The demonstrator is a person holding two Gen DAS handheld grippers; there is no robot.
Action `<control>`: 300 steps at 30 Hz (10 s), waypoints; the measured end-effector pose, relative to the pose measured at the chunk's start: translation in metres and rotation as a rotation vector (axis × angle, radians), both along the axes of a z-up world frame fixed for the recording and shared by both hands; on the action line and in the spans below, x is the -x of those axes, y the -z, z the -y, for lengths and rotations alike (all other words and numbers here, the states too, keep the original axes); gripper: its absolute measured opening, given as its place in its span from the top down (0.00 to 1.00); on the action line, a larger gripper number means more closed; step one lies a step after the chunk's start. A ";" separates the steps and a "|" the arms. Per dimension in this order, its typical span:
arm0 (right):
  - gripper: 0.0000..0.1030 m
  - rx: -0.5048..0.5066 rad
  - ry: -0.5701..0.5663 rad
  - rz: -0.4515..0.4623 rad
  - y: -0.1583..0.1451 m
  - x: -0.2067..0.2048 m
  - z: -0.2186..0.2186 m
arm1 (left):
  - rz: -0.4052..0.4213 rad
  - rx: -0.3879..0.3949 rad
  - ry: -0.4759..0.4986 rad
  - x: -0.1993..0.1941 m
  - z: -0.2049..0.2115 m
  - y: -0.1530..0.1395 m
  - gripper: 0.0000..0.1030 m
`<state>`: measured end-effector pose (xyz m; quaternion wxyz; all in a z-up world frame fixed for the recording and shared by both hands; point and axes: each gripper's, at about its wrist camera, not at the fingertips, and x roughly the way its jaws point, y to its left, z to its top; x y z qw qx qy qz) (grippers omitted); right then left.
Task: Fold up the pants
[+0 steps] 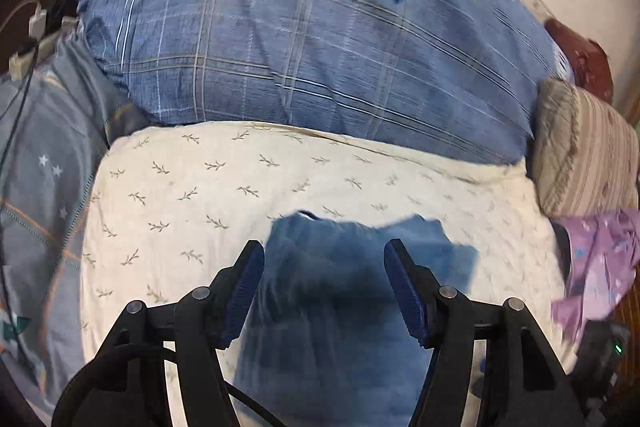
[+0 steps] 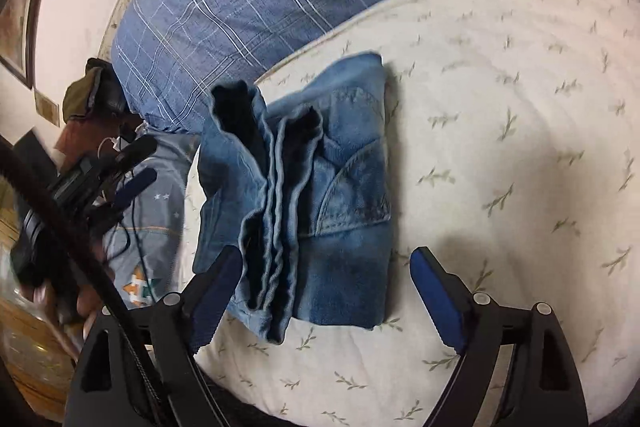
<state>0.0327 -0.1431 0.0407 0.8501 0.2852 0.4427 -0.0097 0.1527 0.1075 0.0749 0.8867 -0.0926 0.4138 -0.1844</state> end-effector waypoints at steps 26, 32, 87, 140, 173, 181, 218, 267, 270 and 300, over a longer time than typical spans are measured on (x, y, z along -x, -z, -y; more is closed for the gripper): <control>0.08 -0.023 -0.057 -0.066 0.041 -0.099 0.030 | -0.345 0.171 -0.070 -0.062 -0.024 0.088 0.40; 0.14 -0.155 -0.087 -0.057 0.046 -0.073 0.023 | -0.396 0.217 -0.041 -0.071 -0.021 0.105 0.42; 0.82 0.160 -0.153 0.052 -0.015 -0.038 0.056 | -0.219 0.080 0.085 -0.046 0.112 0.089 0.71; 0.14 -0.185 0.068 -0.002 0.029 -0.090 0.143 | -0.242 0.075 0.147 -0.126 0.117 0.100 0.37; 0.38 0.107 -0.065 0.142 -0.001 -0.109 0.063 | -0.058 -0.175 -0.072 -0.057 0.114 0.077 0.57; 0.46 0.180 -0.105 0.088 0.007 -0.100 0.049 | -0.009 -0.250 -0.058 -0.043 0.127 0.065 0.57; 0.82 0.450 -0.114 -0.043 0.023 -0.097 0.011 | 0.007 -0.339 -0.071 -0.047 0.135 0.082 0.43; 0.88 0.348 -0.145 -0.073 0.028 -0.091 0.023 | -0.056 -0.258 -0.012 -0.032 0.130 0.091 0.63; 0.87 0.355 -0.147 -0.076 0.028 -0.091 0.021 | -0.052 -0.263 -0.013 -0.032 0.131 0.092 0.63; 0.25 0.166 -0.173 0.098 0.005 -0.115 0.050 | -0.172 -0.067 -0.042 -0.090 0.090 0.078 0.48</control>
